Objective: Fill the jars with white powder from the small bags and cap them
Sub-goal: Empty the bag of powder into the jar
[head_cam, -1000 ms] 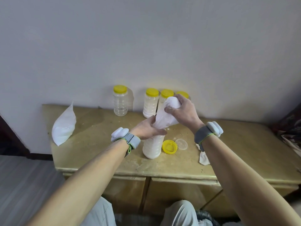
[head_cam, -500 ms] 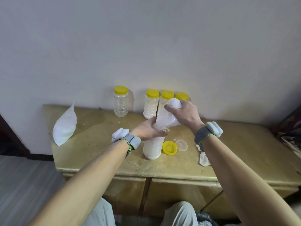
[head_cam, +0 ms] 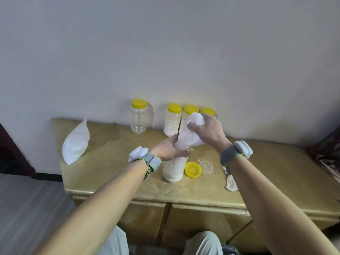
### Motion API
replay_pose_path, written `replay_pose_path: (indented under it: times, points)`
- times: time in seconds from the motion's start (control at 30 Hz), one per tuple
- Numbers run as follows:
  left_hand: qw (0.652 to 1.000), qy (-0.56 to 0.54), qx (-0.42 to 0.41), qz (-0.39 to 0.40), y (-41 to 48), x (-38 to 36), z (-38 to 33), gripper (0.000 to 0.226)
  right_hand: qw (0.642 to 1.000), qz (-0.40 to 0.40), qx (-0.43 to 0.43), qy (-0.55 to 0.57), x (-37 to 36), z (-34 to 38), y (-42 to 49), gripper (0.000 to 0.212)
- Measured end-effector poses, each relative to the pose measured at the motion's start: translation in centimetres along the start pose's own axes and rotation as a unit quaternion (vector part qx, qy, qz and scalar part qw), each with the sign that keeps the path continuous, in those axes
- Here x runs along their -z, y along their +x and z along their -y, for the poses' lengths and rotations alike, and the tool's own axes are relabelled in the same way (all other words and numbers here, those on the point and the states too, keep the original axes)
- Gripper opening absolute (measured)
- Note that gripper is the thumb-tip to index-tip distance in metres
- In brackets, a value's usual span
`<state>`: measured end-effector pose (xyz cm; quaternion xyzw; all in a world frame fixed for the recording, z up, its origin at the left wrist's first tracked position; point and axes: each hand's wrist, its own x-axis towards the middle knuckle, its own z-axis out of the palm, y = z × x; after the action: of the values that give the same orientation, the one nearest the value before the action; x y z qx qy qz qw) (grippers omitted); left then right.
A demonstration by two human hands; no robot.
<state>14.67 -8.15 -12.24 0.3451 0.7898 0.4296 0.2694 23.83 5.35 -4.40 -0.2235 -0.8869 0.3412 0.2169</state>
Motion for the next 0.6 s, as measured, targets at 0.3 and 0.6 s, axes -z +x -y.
replay_pose_path:
  times: [0.3,0.6]
  points:
    - [1.0,0.012,-0.003,-0.001,0.02,-0.07,-0.14,0.057,0.993,0.053,0.014,-0.106,-0.02,-0.19,0.11,0.044]
    - [1.0,0.008,0.003,-0.001,-0.01,-0.05,-0.2,0.076,0.996,0.015,0.043,-0.072,0.11,0.6,-0.03,0.028]
